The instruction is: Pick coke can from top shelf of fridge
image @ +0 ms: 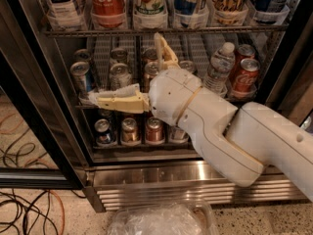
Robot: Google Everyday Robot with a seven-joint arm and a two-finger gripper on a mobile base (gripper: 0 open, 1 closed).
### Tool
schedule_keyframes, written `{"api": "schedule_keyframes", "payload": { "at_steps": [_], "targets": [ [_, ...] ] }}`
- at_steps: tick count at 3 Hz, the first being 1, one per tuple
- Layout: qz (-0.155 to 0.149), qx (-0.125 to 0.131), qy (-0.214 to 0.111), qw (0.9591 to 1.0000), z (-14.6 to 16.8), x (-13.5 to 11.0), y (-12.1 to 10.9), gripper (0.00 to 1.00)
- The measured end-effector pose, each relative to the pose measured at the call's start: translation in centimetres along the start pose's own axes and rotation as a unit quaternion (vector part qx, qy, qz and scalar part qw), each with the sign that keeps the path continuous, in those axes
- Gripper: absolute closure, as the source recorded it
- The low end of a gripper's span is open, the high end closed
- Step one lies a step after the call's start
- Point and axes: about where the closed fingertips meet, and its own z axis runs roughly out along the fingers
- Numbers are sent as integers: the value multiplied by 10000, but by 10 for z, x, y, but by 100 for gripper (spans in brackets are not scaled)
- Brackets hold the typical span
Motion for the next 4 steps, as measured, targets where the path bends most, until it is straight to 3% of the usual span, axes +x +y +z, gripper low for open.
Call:
{"api": "schedule_keyframes", "payload": {
  "at_steps": [1, 2, 3, 4],
  "targets": [
    [-178, 120, -209, 9996, 11, -10, -10, 0],
    [-178, 118, -210, 9996, 11, -10, -10, 0],
    [-80, -27, -117, 9999, 11, -10, 5, 0],
    [285, -14, 324, 9991, 5, -6, 23, 0]
  ]
}}
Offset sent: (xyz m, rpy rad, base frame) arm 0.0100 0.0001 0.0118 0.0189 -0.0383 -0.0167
